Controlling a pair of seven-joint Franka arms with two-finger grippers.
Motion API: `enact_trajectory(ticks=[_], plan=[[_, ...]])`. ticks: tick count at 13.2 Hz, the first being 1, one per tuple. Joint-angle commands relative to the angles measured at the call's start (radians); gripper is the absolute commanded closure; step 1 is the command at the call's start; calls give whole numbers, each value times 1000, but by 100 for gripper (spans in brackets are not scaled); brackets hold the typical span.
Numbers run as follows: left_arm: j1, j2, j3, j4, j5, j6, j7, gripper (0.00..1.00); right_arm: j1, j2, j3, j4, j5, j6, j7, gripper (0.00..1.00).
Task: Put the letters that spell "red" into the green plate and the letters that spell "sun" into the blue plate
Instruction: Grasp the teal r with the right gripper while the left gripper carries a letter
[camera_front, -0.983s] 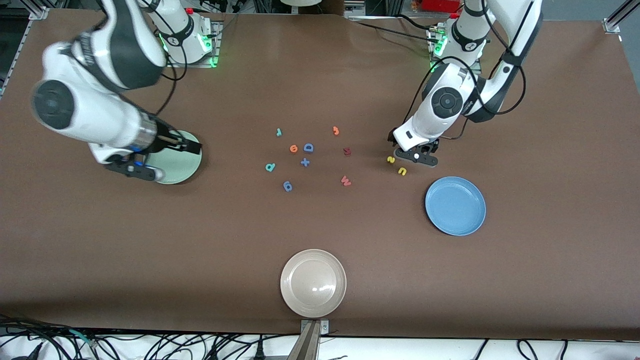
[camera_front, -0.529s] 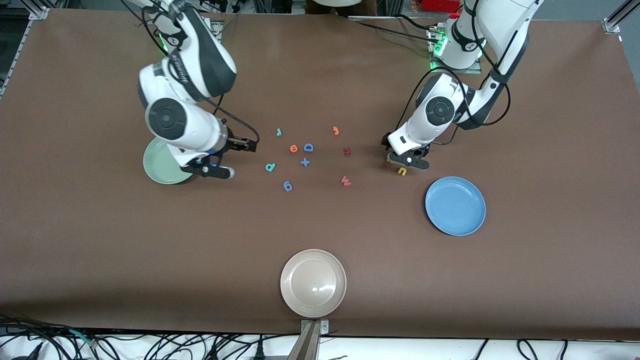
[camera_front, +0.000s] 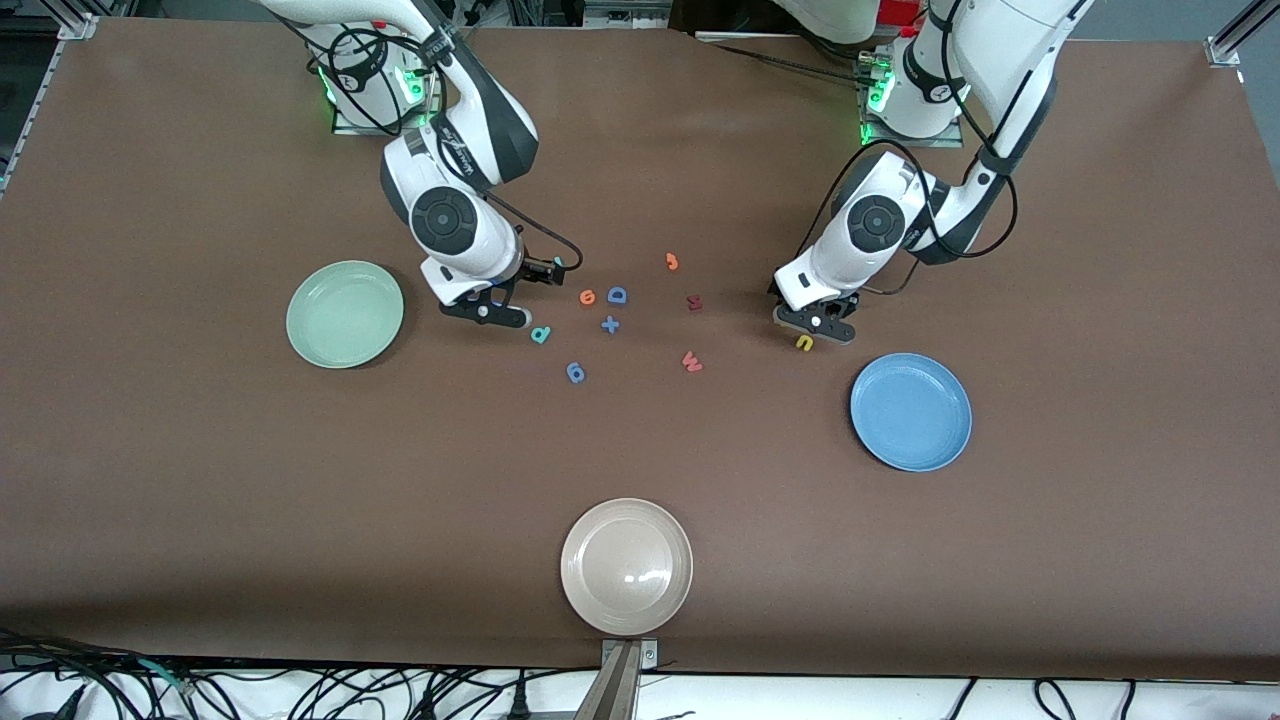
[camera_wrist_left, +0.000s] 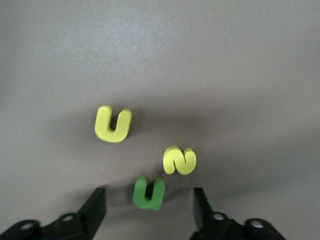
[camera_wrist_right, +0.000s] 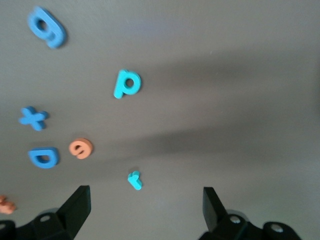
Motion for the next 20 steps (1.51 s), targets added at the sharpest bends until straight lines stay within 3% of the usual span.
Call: enact_trajectory(ticks=[1, 3, 5, 9, 11, 12, 14, 17, 20], plan=[[12, 31, -3, 4, 30, 41, 1, 45, 10, 14, 30, -76, 16, 108, 59, 1], [13, 8, -4, 3, 30, 32, 0, 67, 17, 50, 64, -77, 14, 140, 140, 1], [13, 5, -4, 4, 30, 31, -3, 79, 24, 65, 69, -86, 14, 162, 147, 1], [15, -84, -6, 17, 30, -96, -5, 83, 37, 70, 70, -123, 14, 213, 147, 2], [16, -133, -4, 56, 30, -214, -2, 83, 37, 70, 70, -123, 16, 220, 166, 24], [18, -136, -3, 104, 30, -288, 0, 83, 37, 71, 72, -123, 14, 229, 194, 24], [36, -129, 0, 176, 32, -374, 18, 83, 50, 83, 72, -125, 14, 249, 197, 30], [149, -91, 0, 242, 32, -373, 258, 83, 50, 108, 72, -125, 14, 294, 197, 30], [232, -20, 2, 332, 70, -368, 444, 83, 52, 117, 72, -126, 14, 306, 197, 40]])
